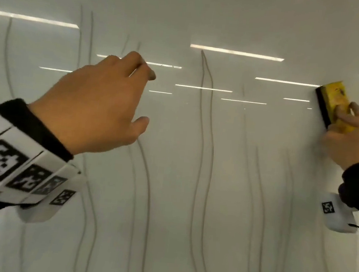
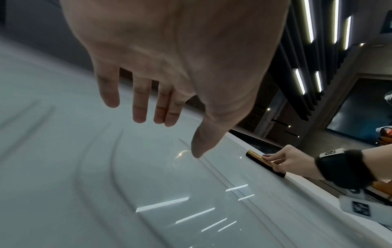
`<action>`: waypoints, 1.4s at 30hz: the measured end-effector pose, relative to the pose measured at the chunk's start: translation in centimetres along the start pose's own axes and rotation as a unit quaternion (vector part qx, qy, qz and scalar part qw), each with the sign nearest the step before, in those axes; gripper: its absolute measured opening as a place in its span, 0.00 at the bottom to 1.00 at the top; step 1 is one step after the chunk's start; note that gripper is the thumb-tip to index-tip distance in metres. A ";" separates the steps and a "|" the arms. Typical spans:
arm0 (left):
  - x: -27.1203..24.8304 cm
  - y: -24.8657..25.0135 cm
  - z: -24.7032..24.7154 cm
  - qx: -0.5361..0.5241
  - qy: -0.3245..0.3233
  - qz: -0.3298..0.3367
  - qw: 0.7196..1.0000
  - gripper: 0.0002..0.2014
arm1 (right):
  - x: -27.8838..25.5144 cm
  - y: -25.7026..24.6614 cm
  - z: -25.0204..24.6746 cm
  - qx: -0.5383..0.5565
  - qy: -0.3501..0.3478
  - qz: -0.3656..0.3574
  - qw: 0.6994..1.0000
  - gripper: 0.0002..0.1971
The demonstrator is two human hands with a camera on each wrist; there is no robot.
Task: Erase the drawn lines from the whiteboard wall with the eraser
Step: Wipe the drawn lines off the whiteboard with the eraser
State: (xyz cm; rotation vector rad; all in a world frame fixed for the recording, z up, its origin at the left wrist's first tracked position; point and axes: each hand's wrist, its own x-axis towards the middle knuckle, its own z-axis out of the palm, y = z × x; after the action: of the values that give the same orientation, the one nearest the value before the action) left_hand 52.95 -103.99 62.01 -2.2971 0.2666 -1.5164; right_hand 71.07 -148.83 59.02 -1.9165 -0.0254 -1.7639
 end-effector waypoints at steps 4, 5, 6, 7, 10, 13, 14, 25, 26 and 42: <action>-4.8 -3.0 2.1 0.046 -0.035 -0.019 0.998 0.48 | -6.9 -4.2 0.9 0.070 0.042 -0.059 0.995 0.18; -5.7 -3.3 2.8 0.054 -0.049 -0.028 0.997 0.53 | -9.8 -5.5 1.2 0.091 0.046 -0.120 0.988 0.14; -6.4 -3.4 3.4 0.058 -0.060 -0.038 0.996 0.57 | -12.2 -5.9 1.7 0.107 0.041 -0.189 0.975 0.11; -7.0 -3.4 3.9 0.061 -0.069 -0.048 0.995 0.62 | -14.0 -6.1 2.0 0.112 0.034 -0.242 0.963 0.10; -7.7 -3.2 4.8 0.072 -0.094 -0.065 0.991 0.71 | -11.1 -4.8 2.2 0.083 0.048 -0.250 0.964 0.10; -7.5 -2.5 5.2 0.065 -0.098 -0.083 0.990 0.73 | -5.0 -4.6 1.6 0.066 0.085 -0.059 0.992 0.16; -7.4 -2.3 5.3 0.060 -0.098 -0.089 0.989 0.73 | -4.4 -5.1 1.7 0.072 0.082 -0.021 0.994 0.17; -6.1 -1.2 4.7 0.080 -0.142 -0.096 0.982 0.70 | -7.1 -9.7 2.5 0.062 0.047 -0.241 0.967 0.12; -6.1 -1.2 4.7 0.081 -0.144 -0.095 0.982 0.70 | -4.1 -9.9 2.4 0.057 0.062 -0.179 0.980 0.13; -6.1 -1.3 5.2 0.085 -0.139 -0.085 0.983 0.70 | 1.3 -17.7 3.4 0.086 0.039 -0.221 0.971 0.13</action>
State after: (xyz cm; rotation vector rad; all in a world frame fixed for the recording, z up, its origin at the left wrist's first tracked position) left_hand 55.14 -99.54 55.58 -2.4039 -0.1320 -1.2162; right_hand 67.98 -132.73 66.68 -1.8094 -0.6014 -2.0387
